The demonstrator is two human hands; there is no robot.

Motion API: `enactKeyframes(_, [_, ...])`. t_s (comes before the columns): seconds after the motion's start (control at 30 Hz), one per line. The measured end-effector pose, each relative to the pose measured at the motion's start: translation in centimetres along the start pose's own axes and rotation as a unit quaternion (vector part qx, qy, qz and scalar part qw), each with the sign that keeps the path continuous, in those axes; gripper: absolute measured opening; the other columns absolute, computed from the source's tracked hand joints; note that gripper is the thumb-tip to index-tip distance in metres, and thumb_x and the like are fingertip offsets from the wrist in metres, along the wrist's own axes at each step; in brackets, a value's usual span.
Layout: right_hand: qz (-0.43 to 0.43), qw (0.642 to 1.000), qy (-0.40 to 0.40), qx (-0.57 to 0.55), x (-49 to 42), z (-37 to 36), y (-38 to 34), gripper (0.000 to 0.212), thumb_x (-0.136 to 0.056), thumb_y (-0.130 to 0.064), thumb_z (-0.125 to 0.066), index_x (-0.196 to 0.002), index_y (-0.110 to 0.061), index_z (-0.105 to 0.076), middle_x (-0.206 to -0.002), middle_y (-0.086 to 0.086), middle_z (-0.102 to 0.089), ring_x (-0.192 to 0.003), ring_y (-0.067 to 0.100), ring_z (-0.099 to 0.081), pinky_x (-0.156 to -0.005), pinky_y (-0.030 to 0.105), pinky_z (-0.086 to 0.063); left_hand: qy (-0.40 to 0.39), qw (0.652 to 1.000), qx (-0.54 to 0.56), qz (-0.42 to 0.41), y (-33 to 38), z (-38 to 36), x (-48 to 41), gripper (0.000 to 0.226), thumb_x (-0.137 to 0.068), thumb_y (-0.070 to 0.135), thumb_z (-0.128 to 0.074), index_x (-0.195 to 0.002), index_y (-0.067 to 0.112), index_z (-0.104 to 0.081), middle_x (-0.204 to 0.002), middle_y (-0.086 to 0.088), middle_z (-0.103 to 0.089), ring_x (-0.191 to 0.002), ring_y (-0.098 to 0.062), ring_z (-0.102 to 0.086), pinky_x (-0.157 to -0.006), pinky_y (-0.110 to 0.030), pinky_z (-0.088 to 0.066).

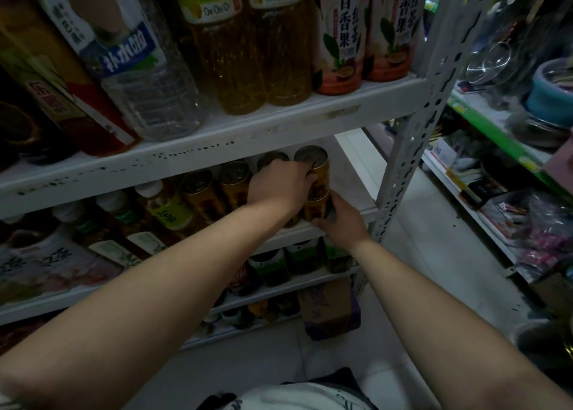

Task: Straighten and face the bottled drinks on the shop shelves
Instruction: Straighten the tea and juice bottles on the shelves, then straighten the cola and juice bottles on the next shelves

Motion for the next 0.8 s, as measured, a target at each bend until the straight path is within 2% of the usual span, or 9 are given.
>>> enactKeyframes(0.17, [-0.009,1.0,-0.001,0.013,-0.1,0.3,0.1,0.067,-0.076,-0.03,-0.075,-0.135,-0.02,-0.044,-0.128,0.003,-0.058,-0.115,0.021,-0.054,-0.089,0.022,-0.036,0.0,1.0,-0.016,0.015,-0.1,-0.2,-0.1,0.033,-0.099,0.04,-0.038,-0.12,0.024,-0.058,-0.088,-0.006,-0.062,-0.066,-0.019,-0.047,-0.049,-0.028,-0.037])
enactKeyframes(0.33, [-0.021,1.0,-0.009,0.019,-0.1,0.3,0.0,0.068,-0.075,-0.03,-0.077,-0.134,-0.018,-0.044,-0.126,0.005,-0.06,-0.112,0.022,-0.056,-0.086,0.022,-0.04,-0.004,0.999,-0.007,0.042,-0.2,-0.4,0.1,0.032,-0.099,0.04,-0.038,-0.117,0.023,-0.058,-0.089,-0.007,-0.06,-0.07,-0.021,-0.051,-0.053,-0.029,-0.044])
enactKeyframes(0.4, [-0.025,1.0,-0.007,0.017,0.0,0.2,-0.1,0.068,-0.075,-0.03,-0.077,-0.134,-0.018,-0.045,-0.125,0.004,-0.06,-0.111,0.022,-0.057,-0.087,0.023,-0.041,-0.013,0.999,-0.002,0.047,-0.3,-0.5,0.2,0.031,-0.099,0.038,-0.038,-0.121,0.024,-0.055,-0.093,-0.007,-0.061,-0.07,-0.02,-0.049,-0.05,-0.028,-0.038])
enactKeyframes(0.43, [-0.027,0.999,-0.008,0.017,0.0,0.2,-0.2,0.068,-0.075,-0.03,-0.076,-0.133,-0.019,-0.045,-0.125,0.004,-0.06,-0.111,0.021,-0.056,-0.087,0.023,-0.041,-0.02,0.999,0.008,0.047,-0.3,-0.6,0.3,0.033,-0.099,0.037,-0.039,-0.126,0.025,-0.052,-0.096,-0.007,-0.062,-0.07,-0.019,-0.048,-0.049,-0.028,-0.037])
enactKeyframes(0.53, [-0.043,0.999,-0.018,-0.003,0.4,-0.2,-0.3,0.072,-0.076,-0.033,-0.076,-0.137,-0.023,-0.04,-0.134,-0.002,-0.053,-0.119,0.015,-0.051,-0.093,0.025,-0.04,-0.031,0.996,0.072,0.037,-0.6,-0.8,1.4,0.048,-0.097,0.037,-0.042,-0.144,0.032,-0.032,-0.102,-0.006,-0.063,-0.077,-0.022,-0.057,-0.059,-0.033,-0.051])
enactKeyframes(0.6, [-0.085,0.995,0.03,-0.033,2.2,0.1,0.9,0.072,-0.081,-0.031,-0.071,-0.143,-0.022,-0.034,-0.142,-0.005,-0.043,-0.126,0.011,-0.042,-0.103,0.028,-0.037,0.006,0.991,0.135,0.0,-1.2,-0.6,3.5,0.054,-0.095,0.038,-0.047,-0.146,0.031,-0.029,-0.094,-0.003,-0.066,-0.073,-0.02,-0.061,-0.059,-0.034,-0.053])
enactKeyframes(0.63, [-0.091,0.992,0.084,-0.038,3.7,0.7,1.7,0.063,-0.084,-0.025,-0.066,-0.141,-0.019,-0.039,-0.14,-0.002,-0.046,-0.125,0.014,-0.045,-0.101,0.028,-0.039,0.029,0.987,0.158,-0.025,-1.6,-0.6,4.9,0.054,-0.094,0.037,-0.049,-0.145,0.03,-0.033,-0.091,-0.001,-0.067,-0.071,-0.018,-0.062,-0.058,-0.033,-0.054])
enactKeyframes(0.73, [-0.101,0.968,0.227,0.02,9.0,2.3,4.6,0.029,-0.084,-0.006,-0.059,-0.113,-0.008,-0.061,-0.107,0.012,-0.064,-0.097,0.03,-0.062,-0.077,0.029,-0.047,0.041,0.982,0.175,-0.054,-4.1,-2.8,8.8,0.039,-0.092,0.033,-0.054,-0.131,0.028,-0.054,-0.085,0.004,-0.069,-0.066,-0.011,-0.061,-0.057,-0.023,-0.048])
enactKeyframes(0.8, [-0.181,0.953,0.241,0.043,11.4,2.8,7.9,0.025,-0.082,-0.004,-0.058,-0.107,-0.007,-0.065,-0.102,0.015,-0.065,-0.092,0.033,-0.062,-0.075,0.028,-0.043,0.004,0.986,0.166,-0.034,-6.4,-5.9,10.5,0.027,-0.092,0.03,-0.056,-0.117,0.025,-0.065,-0.089,0.002,-0.071,-0.072,-0.014,-0.062,-0.059,-0.023,-0.044])
Point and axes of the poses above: each hand's wrist, its own x-axis away from the middle knuckle, its own z-axis out of the back of the hand, y = z × x, the point moved 8 cm from there along -x, towards the middle knuckle
